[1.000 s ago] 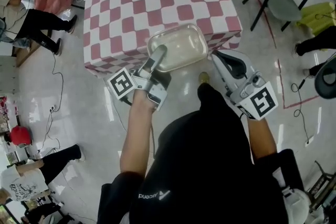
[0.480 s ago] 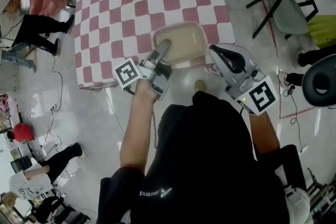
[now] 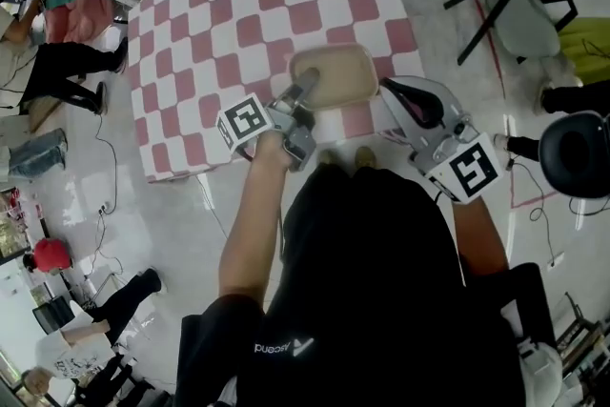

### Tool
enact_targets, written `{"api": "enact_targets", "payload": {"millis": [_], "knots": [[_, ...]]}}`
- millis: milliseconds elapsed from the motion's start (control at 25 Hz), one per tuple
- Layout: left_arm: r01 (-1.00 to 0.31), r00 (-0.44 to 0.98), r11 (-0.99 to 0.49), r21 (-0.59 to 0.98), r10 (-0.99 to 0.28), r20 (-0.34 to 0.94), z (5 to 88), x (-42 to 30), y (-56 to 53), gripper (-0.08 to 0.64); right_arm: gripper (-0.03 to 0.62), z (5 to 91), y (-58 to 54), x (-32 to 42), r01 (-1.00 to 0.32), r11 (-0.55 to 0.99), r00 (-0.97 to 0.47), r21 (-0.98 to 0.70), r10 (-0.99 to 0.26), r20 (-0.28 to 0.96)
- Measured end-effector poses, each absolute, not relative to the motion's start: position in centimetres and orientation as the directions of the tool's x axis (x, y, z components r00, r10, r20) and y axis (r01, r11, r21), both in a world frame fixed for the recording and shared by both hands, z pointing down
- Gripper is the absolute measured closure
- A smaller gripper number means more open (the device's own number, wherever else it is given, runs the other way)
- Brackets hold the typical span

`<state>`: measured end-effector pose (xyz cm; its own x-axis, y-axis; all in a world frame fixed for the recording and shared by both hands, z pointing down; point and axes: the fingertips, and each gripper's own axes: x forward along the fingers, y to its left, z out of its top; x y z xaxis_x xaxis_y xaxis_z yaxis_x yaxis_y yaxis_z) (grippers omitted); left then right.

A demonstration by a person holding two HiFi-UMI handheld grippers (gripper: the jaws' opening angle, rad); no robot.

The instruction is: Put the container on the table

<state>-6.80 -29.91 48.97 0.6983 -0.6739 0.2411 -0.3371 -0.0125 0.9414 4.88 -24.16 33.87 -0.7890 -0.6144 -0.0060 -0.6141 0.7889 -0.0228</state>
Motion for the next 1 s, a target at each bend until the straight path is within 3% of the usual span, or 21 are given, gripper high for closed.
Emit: {"api": "enact_targets", "payload": {"millis": [400,800,1000], "knots": [[-0.414,0.719,-0.017,0.910,-0.620,0.315,50.7,-6.7,-32.0,0.356,0.589,34.6,-26.0,4.8,-0.663,0.749,-0.749,-0.011,-0.663,0.009],[-0.699,0.637,-0.164,0.696,-0.584,0.503,52.1,-7.0,-31.9,0.124,0.589,35.4,-26.7,4.2,-0.662,0.749,-0.749,-0.017,-0.661,0.029],[-0.789,0.572,-0.213,0.576,-0.595,0.564,52.5,-7.9,-31.8,0.083,0.589,35.7,-26.8,3.7,-0.663,0.747,-0.749,-0.057,-0.662,0.037]]}}
